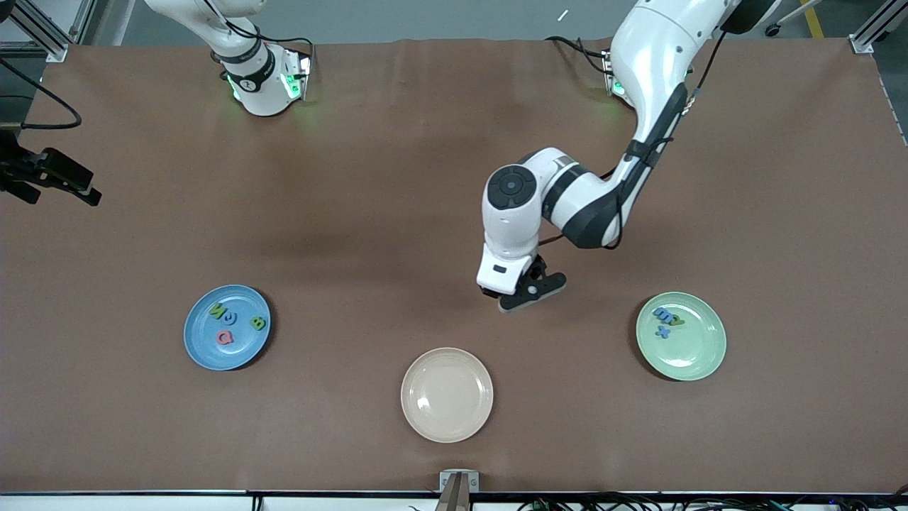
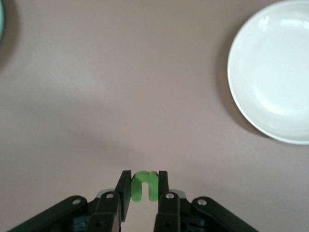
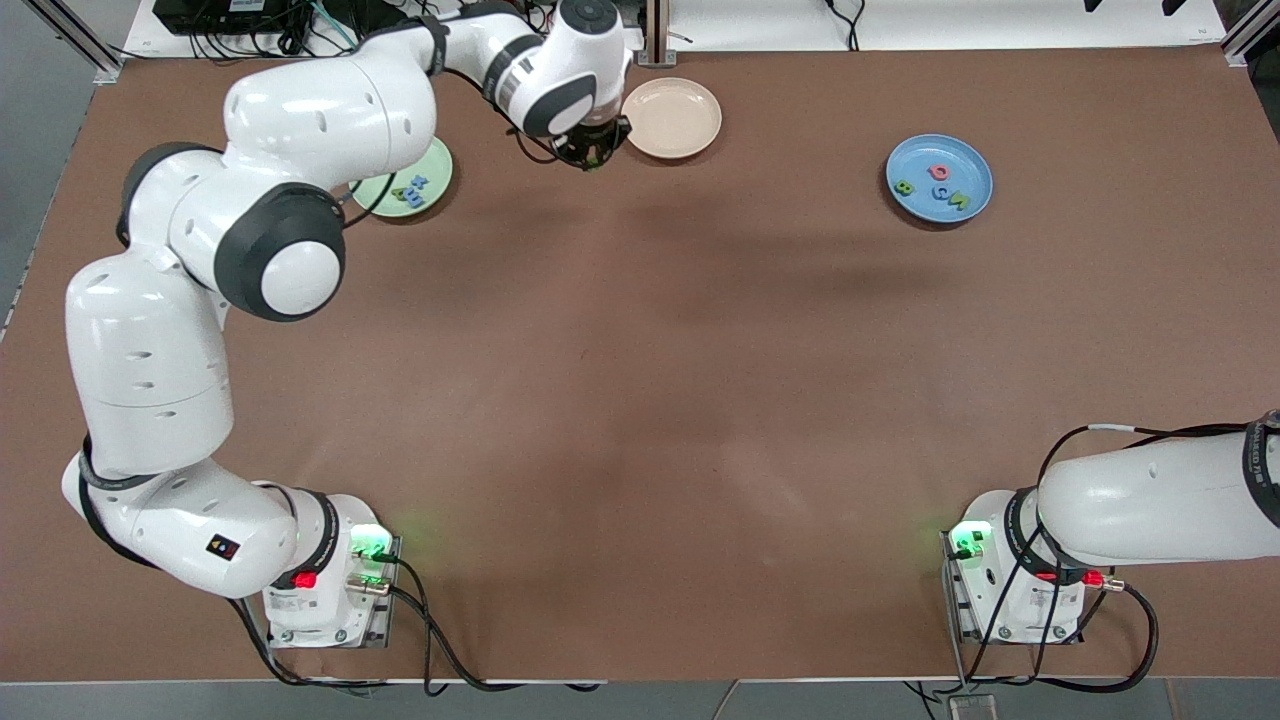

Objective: Sort uppercase to blue plate, lowercase to green plate
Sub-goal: 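Lower the green n onto the green plate and open the left gripper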

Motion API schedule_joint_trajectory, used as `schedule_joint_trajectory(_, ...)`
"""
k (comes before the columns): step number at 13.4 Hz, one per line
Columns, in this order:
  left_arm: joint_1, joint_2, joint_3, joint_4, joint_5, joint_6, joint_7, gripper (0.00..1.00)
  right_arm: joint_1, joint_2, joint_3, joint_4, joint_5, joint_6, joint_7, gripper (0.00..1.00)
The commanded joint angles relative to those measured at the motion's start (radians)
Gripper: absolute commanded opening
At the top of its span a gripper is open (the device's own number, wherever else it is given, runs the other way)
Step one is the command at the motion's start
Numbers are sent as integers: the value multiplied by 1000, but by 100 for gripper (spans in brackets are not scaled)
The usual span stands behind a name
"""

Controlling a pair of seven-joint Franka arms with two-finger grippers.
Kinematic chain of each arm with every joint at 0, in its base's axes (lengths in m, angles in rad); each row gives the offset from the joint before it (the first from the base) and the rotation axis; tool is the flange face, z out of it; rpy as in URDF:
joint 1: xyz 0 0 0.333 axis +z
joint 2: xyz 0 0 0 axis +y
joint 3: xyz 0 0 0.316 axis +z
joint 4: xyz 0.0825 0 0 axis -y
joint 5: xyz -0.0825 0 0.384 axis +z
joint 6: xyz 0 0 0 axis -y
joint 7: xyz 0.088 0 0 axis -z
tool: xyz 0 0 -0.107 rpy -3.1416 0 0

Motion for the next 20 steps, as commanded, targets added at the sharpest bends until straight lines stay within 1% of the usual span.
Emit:
schedule_joint_trajectory(1, 51, -25, -6, -23, 5, -14, 49, 0, -26, -16, 22, 23, -11, -45, 15, 100)
schedule_joint_trajectory(4, 141, -28, -7, -22, 5, -14, 150, 0, -24, -9, 24, 77, -14, -51, 4, 100)
schedule_joint_trajectory(7, 258, -11, -7, -20, 3, -14, 300, 0, -33, 7, 20, 80, -12, -46, 3, 100)
schedule_joint_trajectory(8, 286, 18, -6, -19, 6, -14, 340, 0, -29, 14, 20, 75, -12, -51, 1, 100)
schedule_joint_trajectory(10, 349, 42, -5, -20, 13, -5, 406, 0, -29, 21, 20, 77, -15, -58, 3, 100)
schedule_joint_trajectory(12, 398, 44, -5, -25, 13, -7, 490, 1, -30, 21, 20, 77, -15, -58, 3, 100)
schedule_joint_trajectory(14, 477, 45, -7, -46, 10, -1, 559, 3, -32, 22, 19, 75, -17, -55, 1, 100)
schedule_joint_trajectory(15, 499, 56, -7, -46, 8, 3, 590, 9, -33, 22, 19, 77, -21, -54, 1, 100)
schedule_joint_trajectory(16, 516, 61, -6, -46, 8, 4, 602, 37, -33, 22, 19, 77, -23, -55, 3, 100)
schedule_joint_trajectory(17, 530, 62, -9, -46, 0, 7, 603, 99, -38, 27, 19, 75, -21, -60, 3, 100)
schedule_joint_trajectory(19, 533, 40, -10, -58, -6, 0, 604, 100, -32, 27, 19, 74, -21, -71, 9, 100)
schedule_joint_trajectory(20, 533, -2, -10, -81, -6, -2, 633, 100, -33, 27, 19, 75, -21, -69, 11, 100)
